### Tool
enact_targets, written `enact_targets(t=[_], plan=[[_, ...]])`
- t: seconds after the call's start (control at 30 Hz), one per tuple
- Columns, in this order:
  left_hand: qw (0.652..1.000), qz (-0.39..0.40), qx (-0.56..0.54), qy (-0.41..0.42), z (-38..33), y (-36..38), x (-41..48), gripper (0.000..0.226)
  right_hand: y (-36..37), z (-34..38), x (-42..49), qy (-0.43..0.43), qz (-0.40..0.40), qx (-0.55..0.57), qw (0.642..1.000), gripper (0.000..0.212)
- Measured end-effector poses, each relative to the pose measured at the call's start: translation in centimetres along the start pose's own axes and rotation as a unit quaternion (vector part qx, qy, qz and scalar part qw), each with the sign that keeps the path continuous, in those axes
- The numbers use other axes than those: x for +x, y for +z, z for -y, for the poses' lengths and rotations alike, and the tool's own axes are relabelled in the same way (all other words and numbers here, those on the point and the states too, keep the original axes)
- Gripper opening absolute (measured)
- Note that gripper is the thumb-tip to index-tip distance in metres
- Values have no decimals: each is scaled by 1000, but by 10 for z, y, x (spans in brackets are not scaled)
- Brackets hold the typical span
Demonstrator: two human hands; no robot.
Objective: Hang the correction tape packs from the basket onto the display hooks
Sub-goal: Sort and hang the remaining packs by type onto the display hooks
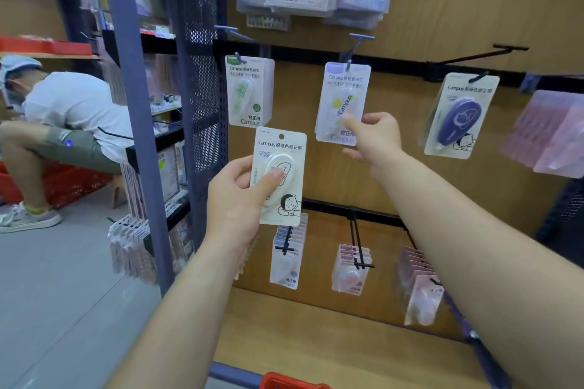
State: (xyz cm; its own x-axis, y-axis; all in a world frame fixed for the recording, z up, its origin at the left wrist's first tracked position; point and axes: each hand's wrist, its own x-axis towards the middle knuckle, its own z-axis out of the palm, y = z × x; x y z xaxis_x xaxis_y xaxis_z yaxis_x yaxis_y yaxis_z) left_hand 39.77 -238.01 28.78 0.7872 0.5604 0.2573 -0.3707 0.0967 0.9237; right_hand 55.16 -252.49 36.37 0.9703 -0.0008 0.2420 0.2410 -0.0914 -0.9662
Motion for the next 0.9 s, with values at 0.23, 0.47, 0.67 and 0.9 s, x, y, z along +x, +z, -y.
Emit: enact_targets(t=[0.23,0.47,0.67,0.9], plan=[[999,11,38,2,14,19,-16,21,-17,-49,-89,9,138,25,990,23],[982,163,82,-50,17,86,-64,20,-117,-70,-120,17,110,58,992,18],[958,235,163,27,1,183,-79,16,-222,-52,-113,-29,29,42,998,19],[882,290,324,183,-5,290,-86,31,-348,-50,-74,-67,-105,46,991,18]])
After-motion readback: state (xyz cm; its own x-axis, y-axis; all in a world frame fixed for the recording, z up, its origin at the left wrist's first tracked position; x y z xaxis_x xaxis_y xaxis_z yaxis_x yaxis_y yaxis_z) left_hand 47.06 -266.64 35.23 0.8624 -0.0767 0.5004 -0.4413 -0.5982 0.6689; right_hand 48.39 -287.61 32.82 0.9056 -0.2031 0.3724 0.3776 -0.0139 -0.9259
